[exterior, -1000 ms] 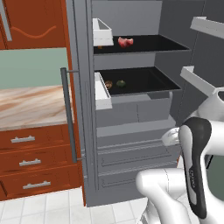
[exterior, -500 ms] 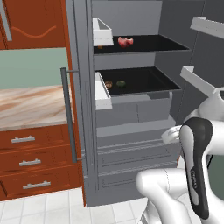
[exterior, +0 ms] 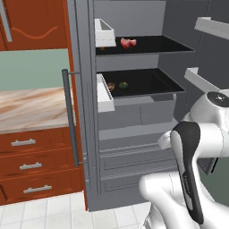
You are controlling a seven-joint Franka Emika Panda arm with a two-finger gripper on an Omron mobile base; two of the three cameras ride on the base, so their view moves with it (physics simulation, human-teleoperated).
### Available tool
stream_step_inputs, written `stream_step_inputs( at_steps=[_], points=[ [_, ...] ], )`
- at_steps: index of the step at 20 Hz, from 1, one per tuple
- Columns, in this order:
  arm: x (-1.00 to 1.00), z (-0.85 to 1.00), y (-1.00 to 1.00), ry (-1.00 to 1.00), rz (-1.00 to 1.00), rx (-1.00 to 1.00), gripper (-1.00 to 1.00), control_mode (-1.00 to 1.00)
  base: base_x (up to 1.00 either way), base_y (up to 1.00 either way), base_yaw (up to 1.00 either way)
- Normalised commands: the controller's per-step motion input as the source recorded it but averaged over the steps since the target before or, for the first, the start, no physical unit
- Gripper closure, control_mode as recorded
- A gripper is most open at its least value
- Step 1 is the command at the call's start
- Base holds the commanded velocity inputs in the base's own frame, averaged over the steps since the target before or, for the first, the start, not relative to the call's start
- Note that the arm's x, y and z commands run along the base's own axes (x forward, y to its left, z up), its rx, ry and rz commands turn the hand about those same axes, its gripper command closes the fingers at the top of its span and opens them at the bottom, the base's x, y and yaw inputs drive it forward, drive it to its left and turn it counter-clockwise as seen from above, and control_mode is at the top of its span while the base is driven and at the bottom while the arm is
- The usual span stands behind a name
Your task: Gather the squash and potato from the fridge and place them on a tray on the dining counter. Then gather the chicken drumstick and steak from the fridge and place them on the other tray.
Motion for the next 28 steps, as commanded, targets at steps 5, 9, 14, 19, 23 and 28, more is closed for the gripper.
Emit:
stream_step_inputs(
  at_steps=[5,9,14,19,23,28],
  points=[
    [0.00,-0.03,0.05,0.00,0.00,-0.03,-1.00,1.00,0.00,0.03,0.00],
    [0.00,0.00,0.00,0.00,0.00,0.00,-1.00,1.00,0.05,0.00,0.00],
    [0.00,0.00,0.00,0.00,0.00,0.00,-1.00,1.00,0.16,-0.03,0.00],
    [0.00,0.00,0.00,0.00,0.00,0.00,-1.00,1.00,0.32,-0.06,0.02],
    [0.00,0.00,0.00,0.00,0.00,0.00,-1.00,1.00,0.35,-0.09,0.10],
    [0.00,0.00,0.00,0.00,0.00,0.00,-1.00,1.00,0.23,-0.18,0.13]
  ],
)
